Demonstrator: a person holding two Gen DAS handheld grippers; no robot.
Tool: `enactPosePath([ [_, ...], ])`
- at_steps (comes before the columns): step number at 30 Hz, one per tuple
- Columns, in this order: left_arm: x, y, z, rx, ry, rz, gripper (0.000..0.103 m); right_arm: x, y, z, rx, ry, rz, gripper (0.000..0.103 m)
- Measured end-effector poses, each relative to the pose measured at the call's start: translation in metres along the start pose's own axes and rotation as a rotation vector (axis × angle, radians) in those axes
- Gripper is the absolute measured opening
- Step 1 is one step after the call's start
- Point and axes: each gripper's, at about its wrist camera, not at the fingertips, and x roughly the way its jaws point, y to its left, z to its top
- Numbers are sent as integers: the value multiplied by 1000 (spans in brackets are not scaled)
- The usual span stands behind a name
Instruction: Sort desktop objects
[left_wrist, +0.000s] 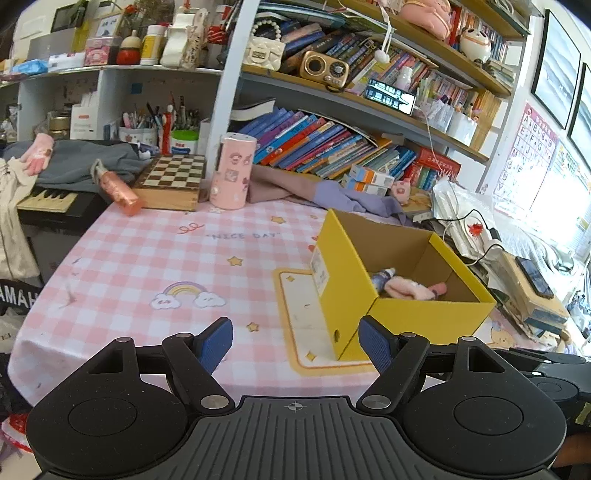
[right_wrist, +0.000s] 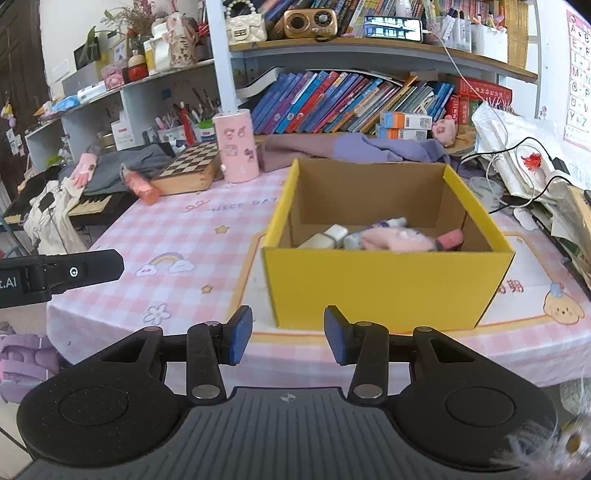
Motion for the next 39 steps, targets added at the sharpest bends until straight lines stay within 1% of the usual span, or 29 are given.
enactPosePath([
  [12,-23,30,-16,-4,18,12,77,-10,38,-22,-3,14,-2,41],
  [17,-29,34,-21,21,26,23,77,-15,46,-31,7,18,-13,41],
  [18,-29,34,-22,30,31,27,78,-16,48,-32,8,19,-15,42],
  [19,-29,34,-23,39,36,30,82,-16,50,-34,10,21,-16,42],
  [21,-31,32,-27,55,43,42,86,-18,52,-36,12,25,-20,44],
  [26,-34,32,-31,76,65,56,90,-20,56,-42,33,45,-28,46],
  [32,-33,33,-33,82,89,82,95,-23,57,-45,39,49,-33,54],
  [33,-33,33,-33,86,93,86,95,-23,58,-46,33,48,-33,57],
  [34,-33,32,-33,93,98,91,96,-23,59,-46,28,47,-33,63],
  [35,-32,31,-33,100,101,95,96,-24,60,-46,23,47,-34,65],
  [39,-31,29,-34,122,111,97,99,-24,62,-46,16,46,-36,70],
])
